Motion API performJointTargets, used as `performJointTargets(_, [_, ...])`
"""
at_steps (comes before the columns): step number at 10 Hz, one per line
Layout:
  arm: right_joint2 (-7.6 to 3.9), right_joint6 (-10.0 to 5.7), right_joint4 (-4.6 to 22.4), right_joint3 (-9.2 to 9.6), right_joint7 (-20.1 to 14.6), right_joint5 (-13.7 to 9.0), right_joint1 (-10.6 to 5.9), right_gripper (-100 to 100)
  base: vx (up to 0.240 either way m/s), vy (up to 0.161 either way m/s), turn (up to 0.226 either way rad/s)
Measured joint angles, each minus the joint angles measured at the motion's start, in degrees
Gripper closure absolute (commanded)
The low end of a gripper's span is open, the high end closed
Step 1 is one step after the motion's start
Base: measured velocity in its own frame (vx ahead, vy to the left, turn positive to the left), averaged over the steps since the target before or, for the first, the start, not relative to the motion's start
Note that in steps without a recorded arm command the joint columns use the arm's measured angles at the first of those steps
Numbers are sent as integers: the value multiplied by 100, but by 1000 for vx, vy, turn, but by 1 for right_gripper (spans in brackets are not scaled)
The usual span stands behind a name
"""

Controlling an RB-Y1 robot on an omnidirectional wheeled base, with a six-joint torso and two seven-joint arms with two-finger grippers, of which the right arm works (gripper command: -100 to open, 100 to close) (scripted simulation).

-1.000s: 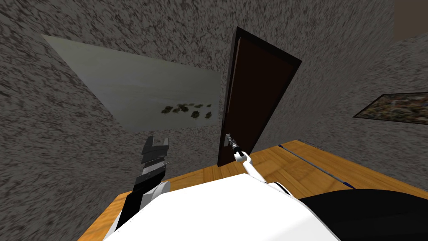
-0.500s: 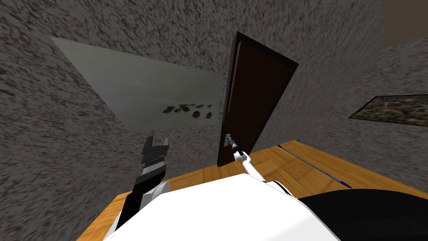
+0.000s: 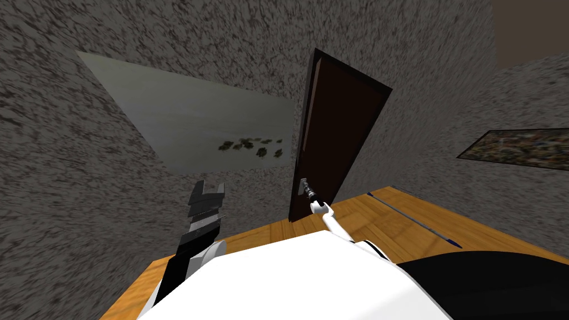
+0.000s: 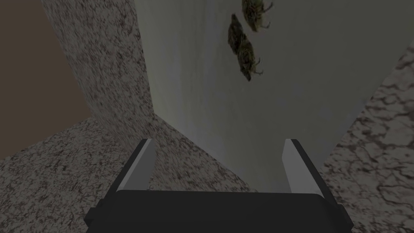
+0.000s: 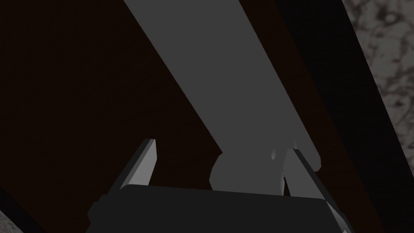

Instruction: Pull the door open

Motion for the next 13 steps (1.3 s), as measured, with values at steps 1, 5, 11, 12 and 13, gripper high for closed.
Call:
performJointTargets(1, [-16, 57, 123, 39, -22, -164, -97, 100, -14, -12, 3])
performJointTargets(5, [38, 253, -67, 35, 10, -607, -1, 100, -3, -1, -6])
performJointTargets(11, [59, 216, -120, 67, -69, -657, 11, 100, -12, -13, 55])
performJointTargets(12, [69, 178, -148, 101, -184, -699, -6, 100, -55, -65, 130])
performJointTargets(13, [88, 128, -134, 121, -301, -738, -22, 100, -60, -74, 115])
